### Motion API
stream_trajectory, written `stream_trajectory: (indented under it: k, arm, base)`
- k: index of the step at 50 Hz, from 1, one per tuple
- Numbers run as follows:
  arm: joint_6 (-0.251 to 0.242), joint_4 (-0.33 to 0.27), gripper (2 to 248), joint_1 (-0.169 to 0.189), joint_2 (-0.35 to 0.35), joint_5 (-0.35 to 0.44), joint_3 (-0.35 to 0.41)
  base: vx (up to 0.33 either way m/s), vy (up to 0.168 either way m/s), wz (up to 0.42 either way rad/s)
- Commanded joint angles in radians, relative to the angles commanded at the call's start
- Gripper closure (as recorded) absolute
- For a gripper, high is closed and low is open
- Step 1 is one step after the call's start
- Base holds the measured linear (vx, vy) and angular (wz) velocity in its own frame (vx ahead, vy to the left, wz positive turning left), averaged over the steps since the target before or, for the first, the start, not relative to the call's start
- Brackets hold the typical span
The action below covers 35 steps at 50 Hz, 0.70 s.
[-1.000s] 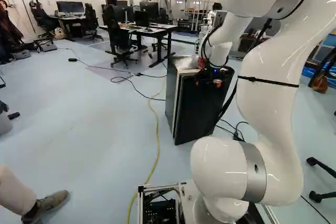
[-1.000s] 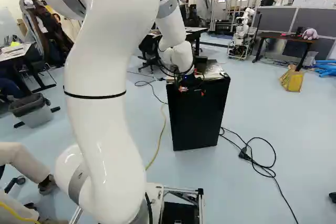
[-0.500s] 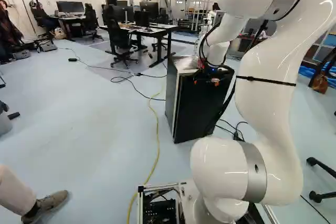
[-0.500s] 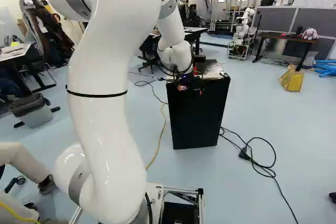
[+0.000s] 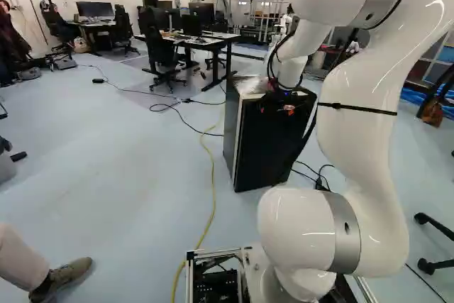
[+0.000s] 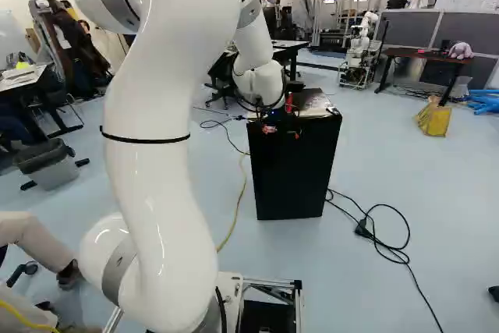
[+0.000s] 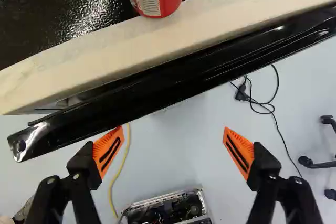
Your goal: Grab a drink from the fridge
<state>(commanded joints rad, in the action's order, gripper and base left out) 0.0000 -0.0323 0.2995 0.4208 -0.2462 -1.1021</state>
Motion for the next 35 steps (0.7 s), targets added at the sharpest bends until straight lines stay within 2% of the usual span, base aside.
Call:
stream_trajectory:
  k: [35]
  arm:
    - [0.000, 0.000, 3, 0.000, 0.000, 0.032, 0.000]
  base:
    - [0.000, 0.000, 0.000]
